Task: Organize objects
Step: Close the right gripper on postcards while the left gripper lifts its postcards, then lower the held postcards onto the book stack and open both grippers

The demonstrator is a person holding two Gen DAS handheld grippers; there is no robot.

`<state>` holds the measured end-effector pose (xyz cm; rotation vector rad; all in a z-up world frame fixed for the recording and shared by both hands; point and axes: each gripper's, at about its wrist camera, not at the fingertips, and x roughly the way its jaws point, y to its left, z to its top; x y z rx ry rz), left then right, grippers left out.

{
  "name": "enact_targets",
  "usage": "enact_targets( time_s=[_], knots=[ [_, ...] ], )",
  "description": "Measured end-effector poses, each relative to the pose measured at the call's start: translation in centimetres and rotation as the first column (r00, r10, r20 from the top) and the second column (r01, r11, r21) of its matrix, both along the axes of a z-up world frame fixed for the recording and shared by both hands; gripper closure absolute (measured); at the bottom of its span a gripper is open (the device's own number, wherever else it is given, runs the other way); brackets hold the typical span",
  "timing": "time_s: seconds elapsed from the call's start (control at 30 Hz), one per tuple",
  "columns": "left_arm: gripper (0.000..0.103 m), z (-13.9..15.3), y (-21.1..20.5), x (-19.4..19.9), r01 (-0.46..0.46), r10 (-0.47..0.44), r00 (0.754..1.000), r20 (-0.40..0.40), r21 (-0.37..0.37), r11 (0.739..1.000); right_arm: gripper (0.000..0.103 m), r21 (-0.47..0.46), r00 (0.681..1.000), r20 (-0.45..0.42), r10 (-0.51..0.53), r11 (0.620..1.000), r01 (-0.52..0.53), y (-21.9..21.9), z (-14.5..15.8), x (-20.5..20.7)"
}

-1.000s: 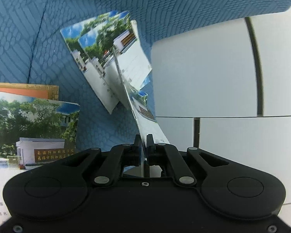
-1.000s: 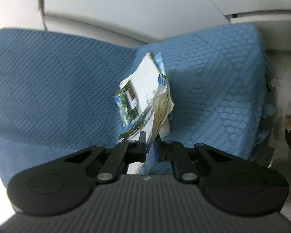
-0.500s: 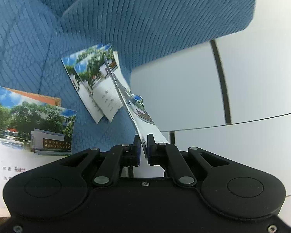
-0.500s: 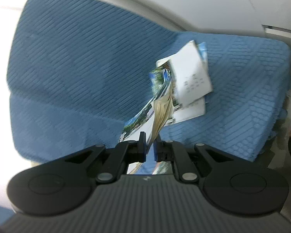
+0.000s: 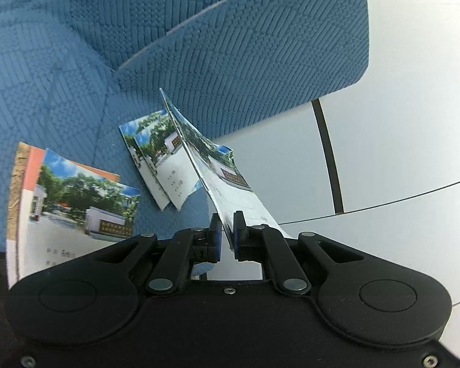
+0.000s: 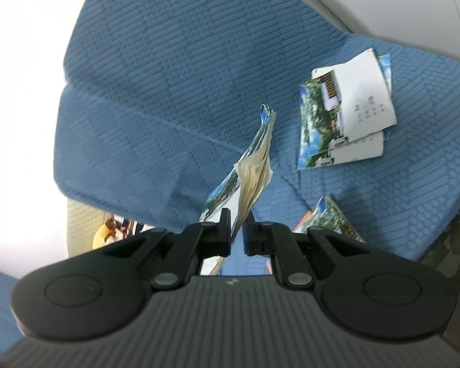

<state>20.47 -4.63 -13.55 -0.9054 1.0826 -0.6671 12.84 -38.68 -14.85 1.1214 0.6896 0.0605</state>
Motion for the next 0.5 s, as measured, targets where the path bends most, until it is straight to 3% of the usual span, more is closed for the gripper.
enact_targets(
  time_s=[0.3, 0.5],
  knots=[
    [0.096, -0.6, 3.0, -2.1, -0.025, 0.025, 1.0, -0.001, 0.053, 0.998, 0.092, 0.004, 0.996, -0.014, 0.089, 0.996, -0.089, 2.8, -1.3, -0.4],
    [0.096, -3.0, 4.6, -3.0, -0.044, 0.048, 0.998, -0.051, 0.08, 0.996, 0.092, -0.016, 0.992, -0.027, 0.12, 0.993, -0.121, 4.6, -2.5, -0.7]
  ],
)
